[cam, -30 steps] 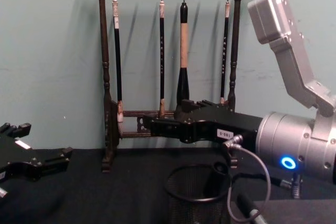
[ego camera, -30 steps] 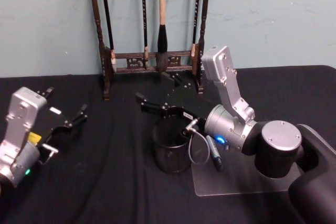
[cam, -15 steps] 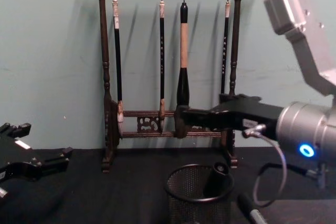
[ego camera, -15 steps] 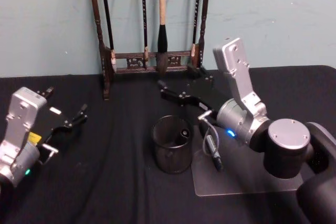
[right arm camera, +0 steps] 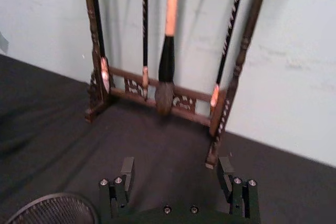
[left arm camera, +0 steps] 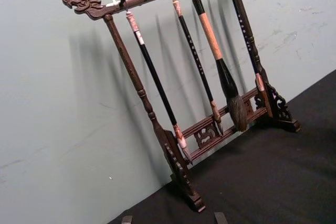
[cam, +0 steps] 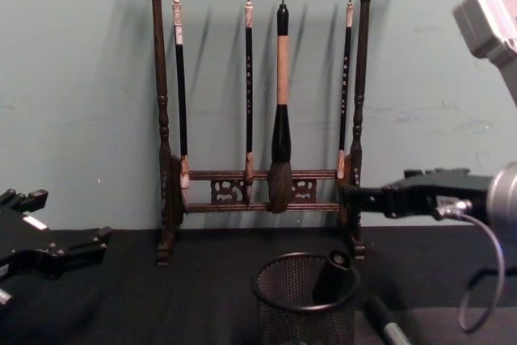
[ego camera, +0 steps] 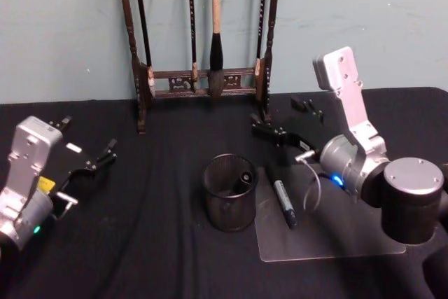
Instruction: Pick up the water-based marker from the table and place it into the pen holder.
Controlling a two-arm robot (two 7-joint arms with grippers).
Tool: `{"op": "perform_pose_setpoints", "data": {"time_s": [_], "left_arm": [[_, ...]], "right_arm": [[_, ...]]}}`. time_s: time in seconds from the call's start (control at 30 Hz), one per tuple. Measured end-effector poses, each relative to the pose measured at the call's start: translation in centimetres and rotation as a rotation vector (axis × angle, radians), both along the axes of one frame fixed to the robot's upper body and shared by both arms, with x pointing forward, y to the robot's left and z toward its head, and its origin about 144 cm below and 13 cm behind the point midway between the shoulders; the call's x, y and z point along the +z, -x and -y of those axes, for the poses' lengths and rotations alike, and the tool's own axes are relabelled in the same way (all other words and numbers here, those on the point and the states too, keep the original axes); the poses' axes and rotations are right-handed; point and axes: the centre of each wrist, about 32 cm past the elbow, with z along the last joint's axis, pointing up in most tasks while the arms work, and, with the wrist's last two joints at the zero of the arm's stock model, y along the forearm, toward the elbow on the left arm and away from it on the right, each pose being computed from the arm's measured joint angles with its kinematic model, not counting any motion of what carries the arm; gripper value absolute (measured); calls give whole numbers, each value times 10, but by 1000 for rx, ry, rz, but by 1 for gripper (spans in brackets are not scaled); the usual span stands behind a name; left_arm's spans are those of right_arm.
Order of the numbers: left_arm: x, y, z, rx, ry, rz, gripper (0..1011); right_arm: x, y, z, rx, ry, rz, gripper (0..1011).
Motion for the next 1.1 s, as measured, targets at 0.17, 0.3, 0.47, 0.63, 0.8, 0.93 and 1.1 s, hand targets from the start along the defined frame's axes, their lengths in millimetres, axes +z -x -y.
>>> {"op": "perform_pose_setpoints", "data": {"time_s": [0.17,0.3,0.47,0.63,0.8,0.93,1.1], "left_arm": [[0,0,0,0,0,0,1009],[0,0,0,0,0,0,1009],[0,0,0,0,0,0,1009],[0,0,0,0,0,0,1009],[0,0,0,0,0,0,1009],[0,0,0,0,0,0,1009],[0,0,0,0,0,0,1009]], "right_arm": [[-1,7,6,-18,-7,-70,1003],[-7,15,10,-25,-14,-136,1002],[-14,21,10,-22,-6,-199,1003],[-17,23,8,-21,7,-227,1003],[-23,22,6,-21,27,-248,1002],[-27,19,6,-28,40,-261,1003],[-34,14,6,-36,52,-276,1002]]}}
